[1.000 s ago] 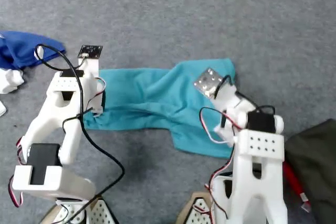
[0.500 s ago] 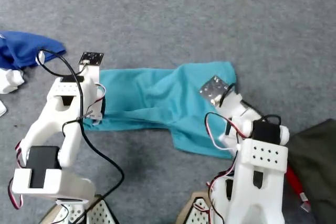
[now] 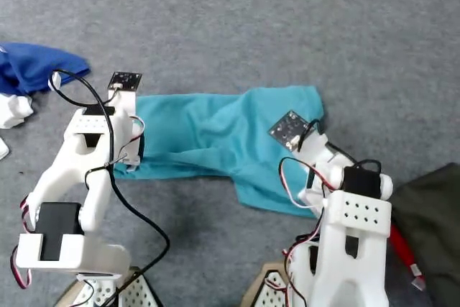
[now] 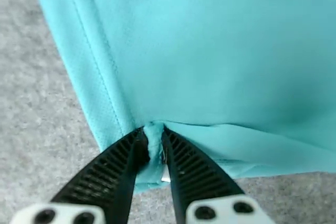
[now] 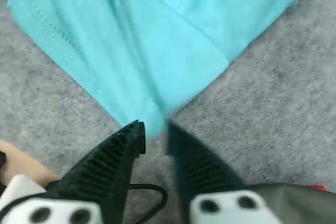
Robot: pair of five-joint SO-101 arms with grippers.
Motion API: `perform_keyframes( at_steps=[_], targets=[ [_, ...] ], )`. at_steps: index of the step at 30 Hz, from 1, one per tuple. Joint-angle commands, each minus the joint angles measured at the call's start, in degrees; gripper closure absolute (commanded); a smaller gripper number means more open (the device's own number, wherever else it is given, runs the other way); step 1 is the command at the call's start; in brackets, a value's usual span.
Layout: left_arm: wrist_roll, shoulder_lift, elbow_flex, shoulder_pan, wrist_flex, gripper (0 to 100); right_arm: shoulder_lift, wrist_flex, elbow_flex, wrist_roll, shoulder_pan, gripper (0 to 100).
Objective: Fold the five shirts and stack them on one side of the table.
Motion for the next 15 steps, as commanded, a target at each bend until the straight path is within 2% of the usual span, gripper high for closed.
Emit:
perform_keyframes(
  at_steps=[1,3,6,12,15],
  targets=[
    [0.3,-1.1,-0.1,-0.6,0.3,85,-1.1,1.8,-2.6,2.1,-0.2,75.3],
    [0.3,-1.2,-0.4,-0.6,1.8,81,-1.1,2.6,-4.7,1.9,-0.2,75.4],
    [0.3,-1.2,-2.8,-0.6,5.5,82,-1.1,3.6,-9.1,1.1,-0.2,77.2],
    [-0.1,-1.3,-12.8,-0.6,17.1,82,0.0,3.8,-19.4,0.0,-0.2,94.4],
    [-0.1,-1.3,-17.4,-0.6,20.0,82,4.5,3.5,-24.2,-1.6,-0.2,99.0]
  ],
)
